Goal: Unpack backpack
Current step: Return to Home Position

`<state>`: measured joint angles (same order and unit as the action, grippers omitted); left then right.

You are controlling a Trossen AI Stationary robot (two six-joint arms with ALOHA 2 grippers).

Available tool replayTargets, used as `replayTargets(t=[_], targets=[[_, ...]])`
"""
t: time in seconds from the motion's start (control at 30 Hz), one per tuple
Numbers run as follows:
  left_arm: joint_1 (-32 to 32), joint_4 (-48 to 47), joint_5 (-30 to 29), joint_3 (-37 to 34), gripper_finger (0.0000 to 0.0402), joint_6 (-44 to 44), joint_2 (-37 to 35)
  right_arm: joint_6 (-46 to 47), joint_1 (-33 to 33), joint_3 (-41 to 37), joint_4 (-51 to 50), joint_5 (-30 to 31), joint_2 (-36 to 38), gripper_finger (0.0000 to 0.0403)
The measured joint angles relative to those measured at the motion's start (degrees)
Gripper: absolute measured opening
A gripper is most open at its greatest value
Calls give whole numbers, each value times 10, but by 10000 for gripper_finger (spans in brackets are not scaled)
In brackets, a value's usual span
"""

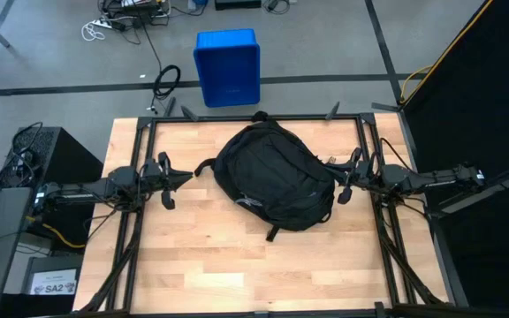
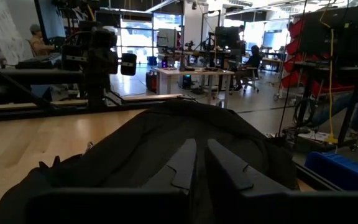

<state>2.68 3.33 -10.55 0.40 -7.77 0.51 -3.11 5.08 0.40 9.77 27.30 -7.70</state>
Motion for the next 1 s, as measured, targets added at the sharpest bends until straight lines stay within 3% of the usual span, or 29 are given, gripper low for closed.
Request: replayTargets(t=[1.0], targets=[[0,0,0,0,0,0,0,0,0,0,0,0,0,20]])
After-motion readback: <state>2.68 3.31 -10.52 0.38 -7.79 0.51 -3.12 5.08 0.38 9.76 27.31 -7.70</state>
